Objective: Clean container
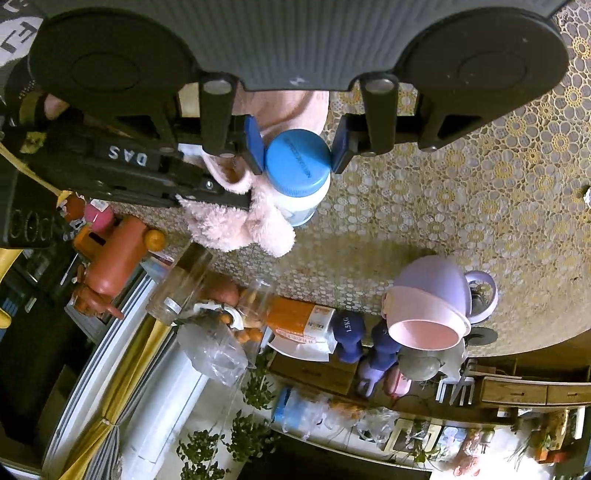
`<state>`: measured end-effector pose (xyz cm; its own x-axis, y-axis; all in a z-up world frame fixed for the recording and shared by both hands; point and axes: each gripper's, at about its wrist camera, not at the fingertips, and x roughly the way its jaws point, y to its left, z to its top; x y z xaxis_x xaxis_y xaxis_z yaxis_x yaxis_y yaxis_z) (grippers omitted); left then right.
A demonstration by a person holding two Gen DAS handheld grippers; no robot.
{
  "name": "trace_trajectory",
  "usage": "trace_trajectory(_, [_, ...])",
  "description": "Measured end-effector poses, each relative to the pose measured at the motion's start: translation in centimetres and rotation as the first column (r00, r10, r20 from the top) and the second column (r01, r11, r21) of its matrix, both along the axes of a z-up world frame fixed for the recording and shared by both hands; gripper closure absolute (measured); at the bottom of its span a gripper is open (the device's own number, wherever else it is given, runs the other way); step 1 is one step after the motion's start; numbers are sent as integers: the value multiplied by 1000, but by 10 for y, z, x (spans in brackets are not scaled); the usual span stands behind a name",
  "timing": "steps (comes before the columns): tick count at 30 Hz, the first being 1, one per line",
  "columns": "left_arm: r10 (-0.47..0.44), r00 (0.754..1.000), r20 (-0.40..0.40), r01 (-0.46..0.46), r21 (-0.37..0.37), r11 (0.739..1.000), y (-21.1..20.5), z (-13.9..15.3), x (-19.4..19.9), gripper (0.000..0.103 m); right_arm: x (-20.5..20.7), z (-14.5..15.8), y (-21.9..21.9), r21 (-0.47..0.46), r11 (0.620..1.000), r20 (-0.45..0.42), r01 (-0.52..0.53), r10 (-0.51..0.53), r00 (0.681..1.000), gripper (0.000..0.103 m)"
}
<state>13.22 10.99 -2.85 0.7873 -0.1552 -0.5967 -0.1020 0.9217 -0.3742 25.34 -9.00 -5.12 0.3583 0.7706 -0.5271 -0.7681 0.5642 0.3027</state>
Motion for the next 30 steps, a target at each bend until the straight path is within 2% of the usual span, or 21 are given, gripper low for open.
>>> trace_trajectory(7, [5,1000,0,-5,-7,1000,4,-1,-1,65,26,-12,8,-89,995,17,47,-46,999,80])
trace_trajectory(12, [11,1000,-2,-11,-22,1000,9,-2,-1,65,52,-23,12,-147,987,-18,70,-73,997,80])
trace_trajectory(14, [12,1000,-2,-12,-24,1000,9,-1,-1,65,58,-26,14,-179,981,-5,79,-81,997,80])
trace_trajectory(19, [14,1000,2,-14,-26,1000,9,-1,0,65,70,-36,14,-239,965,2,107,-109,994,80])
trace_trajectory(23, [16,1000,1,-16,-22,1000,9,-1,-1,65,66,-43,15,-351,929,55,117,-104,993,80])
trace_trajectory(25, [19,1000,0,-19,-23,1000,10,-1,-1,65,62,-36,8,-329,935,64,130,-115,991,80])
trace_trajectory(30, [22,1000,0,-22,-29,999,11,0,-1,65,40,-9,-10,-206,973,71,104,-91,993,80])
